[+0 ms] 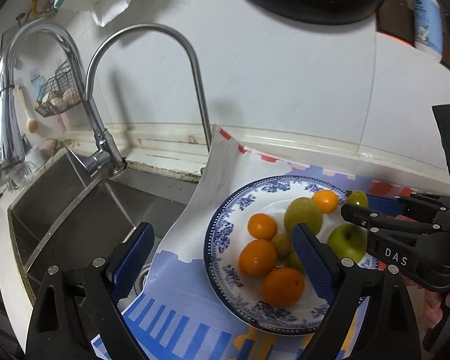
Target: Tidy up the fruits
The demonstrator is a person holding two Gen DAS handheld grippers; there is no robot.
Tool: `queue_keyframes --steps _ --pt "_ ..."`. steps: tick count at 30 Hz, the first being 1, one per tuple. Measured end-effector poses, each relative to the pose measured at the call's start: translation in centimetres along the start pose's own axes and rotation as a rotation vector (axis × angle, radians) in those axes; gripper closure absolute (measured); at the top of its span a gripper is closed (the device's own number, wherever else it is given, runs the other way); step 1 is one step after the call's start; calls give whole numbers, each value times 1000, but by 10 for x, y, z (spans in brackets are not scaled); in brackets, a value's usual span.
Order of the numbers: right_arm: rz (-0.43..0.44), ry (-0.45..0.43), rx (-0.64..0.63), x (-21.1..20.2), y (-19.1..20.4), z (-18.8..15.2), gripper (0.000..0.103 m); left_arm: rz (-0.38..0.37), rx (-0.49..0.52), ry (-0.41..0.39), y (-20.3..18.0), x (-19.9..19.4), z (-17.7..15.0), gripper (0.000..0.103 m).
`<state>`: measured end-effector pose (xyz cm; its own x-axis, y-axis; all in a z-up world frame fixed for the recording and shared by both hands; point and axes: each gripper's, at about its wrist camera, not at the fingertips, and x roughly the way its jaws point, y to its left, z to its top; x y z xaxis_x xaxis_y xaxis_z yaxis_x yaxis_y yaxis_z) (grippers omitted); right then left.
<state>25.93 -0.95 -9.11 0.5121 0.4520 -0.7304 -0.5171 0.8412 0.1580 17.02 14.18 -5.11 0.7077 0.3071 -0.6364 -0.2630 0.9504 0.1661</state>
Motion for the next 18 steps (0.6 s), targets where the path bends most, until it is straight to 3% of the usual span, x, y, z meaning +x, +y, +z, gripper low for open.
queue_keyframes --steps 7,10,18 --pt "-9 7 -9 6 4 -4 72 -6 -5 9 1 5 -1 9" --pt "-14 1 -1 2 3 -3 67 -9 -4 1 0 1 1 9" --pt "-62 -54 14 -39 0 -11 67 -42 10 -40 -8 -26 3 9"
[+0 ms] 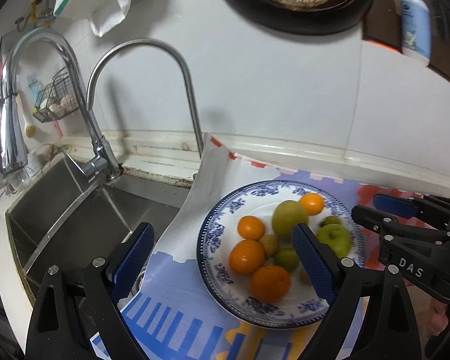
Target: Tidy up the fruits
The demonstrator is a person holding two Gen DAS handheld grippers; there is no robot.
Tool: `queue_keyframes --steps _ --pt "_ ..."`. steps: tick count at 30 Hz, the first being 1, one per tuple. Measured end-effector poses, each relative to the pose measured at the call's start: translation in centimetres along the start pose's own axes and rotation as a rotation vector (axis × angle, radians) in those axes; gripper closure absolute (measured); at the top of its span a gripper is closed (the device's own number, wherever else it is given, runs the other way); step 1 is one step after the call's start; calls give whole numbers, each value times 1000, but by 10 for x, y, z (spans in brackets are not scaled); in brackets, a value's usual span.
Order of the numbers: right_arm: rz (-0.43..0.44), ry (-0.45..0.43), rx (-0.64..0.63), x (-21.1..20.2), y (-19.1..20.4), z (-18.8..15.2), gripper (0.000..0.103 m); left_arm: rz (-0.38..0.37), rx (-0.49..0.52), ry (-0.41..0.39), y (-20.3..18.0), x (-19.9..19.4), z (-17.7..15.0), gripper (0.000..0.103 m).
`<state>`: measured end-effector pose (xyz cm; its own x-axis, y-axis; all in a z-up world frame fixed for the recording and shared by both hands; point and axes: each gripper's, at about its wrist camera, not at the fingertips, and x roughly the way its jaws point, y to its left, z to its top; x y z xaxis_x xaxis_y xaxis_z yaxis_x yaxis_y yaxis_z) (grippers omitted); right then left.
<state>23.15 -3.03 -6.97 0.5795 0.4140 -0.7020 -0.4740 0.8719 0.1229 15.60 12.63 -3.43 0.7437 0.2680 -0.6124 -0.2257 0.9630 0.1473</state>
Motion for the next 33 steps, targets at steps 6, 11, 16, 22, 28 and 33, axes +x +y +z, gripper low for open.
queue_keyframes --steps 6,11,16,22,28,33 --pt "-48 -38 28 -46 -10 -12 67 -66 33 -38 -19 -32 -6 9" --pt "-100 -78 62 -88 -17 -26 60 -113 58 -75 -32 -64 -9 8" --pt "-160 -114 74 -130 -19 -46 50 -141 84 -111 -43 -95 -16 5" --pt "-233 -124 100 -172 -24 -77 42 -172 114 -153 -57 -129 -31 2" --pt "-295 -138 183 -212 -27 -111 33 -241 153 -177 -71 -160 -51 0" --pt "-370 -158 254 -244 -26 -142 25 -275 191 -198 -78 -182 -68 0"
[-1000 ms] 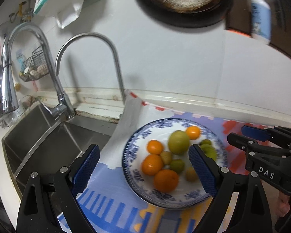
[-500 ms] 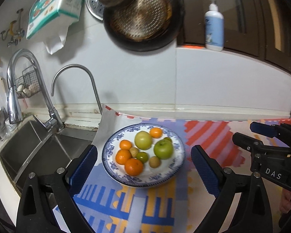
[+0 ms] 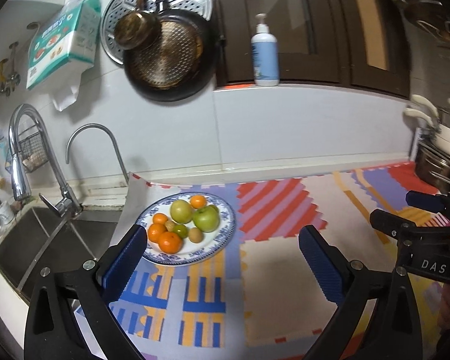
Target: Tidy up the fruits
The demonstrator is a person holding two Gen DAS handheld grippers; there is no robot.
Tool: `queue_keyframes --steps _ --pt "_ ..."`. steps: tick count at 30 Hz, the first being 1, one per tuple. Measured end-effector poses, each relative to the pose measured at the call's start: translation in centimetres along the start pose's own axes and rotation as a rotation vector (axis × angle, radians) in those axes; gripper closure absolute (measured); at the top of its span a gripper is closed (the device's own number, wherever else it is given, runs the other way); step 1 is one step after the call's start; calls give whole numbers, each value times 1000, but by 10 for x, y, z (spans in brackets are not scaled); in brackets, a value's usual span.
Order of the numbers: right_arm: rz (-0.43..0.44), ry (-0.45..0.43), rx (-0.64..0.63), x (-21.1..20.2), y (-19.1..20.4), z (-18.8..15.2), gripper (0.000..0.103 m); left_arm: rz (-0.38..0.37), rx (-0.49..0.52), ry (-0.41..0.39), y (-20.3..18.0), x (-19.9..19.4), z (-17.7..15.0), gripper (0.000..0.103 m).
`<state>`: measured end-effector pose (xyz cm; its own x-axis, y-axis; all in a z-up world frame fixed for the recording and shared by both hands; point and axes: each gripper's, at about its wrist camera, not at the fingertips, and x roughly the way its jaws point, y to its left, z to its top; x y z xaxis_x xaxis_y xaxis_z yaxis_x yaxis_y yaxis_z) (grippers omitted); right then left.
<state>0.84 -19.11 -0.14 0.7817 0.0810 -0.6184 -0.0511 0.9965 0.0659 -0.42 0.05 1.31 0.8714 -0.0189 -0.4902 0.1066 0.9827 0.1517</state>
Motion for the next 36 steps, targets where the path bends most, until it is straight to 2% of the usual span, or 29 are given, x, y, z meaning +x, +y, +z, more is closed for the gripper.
queue_keyframes --steps 7,17,36 --pt "-32 10 57 -28 -10 -21 19 -72 -35 20 -8 -17 -11 0" --pt "-50 38 75 -38 -14 -36 18 -71 -18 28 -14 -24 -17 0" --pt "-48 28 43 -33 -13 -32 18 -56 -13 49 -16 -16 -19 0"
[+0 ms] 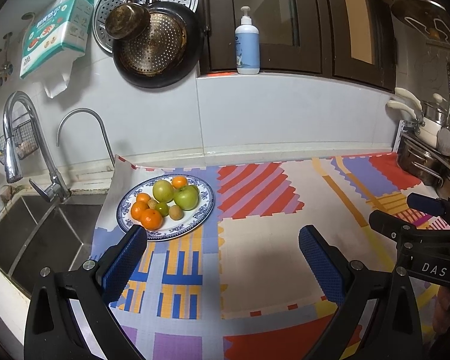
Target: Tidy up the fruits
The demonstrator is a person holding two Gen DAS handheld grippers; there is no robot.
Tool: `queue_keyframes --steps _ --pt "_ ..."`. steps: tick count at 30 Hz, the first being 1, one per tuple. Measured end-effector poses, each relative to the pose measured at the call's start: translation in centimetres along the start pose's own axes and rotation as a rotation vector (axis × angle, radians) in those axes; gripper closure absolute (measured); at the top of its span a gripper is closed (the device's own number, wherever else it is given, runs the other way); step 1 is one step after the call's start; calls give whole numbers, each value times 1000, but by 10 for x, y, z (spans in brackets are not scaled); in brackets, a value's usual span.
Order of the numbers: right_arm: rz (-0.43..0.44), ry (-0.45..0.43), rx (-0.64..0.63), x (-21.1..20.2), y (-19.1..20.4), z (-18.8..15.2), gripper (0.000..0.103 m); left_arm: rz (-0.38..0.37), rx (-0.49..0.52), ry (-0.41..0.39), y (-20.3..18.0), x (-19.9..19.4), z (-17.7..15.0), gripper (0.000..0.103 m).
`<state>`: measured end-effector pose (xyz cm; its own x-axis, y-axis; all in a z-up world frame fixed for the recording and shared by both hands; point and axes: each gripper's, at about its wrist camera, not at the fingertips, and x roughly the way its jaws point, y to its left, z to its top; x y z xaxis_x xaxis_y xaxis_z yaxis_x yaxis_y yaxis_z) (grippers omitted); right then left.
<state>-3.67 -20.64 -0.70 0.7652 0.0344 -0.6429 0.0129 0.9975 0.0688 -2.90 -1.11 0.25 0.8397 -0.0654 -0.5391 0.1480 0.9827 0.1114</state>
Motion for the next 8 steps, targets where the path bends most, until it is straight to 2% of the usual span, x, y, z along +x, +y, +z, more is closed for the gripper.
queue_keyframes --steps 8 --pt "8 14 -9 7 2 0 18 15 -6 9 1 5 -1 0"
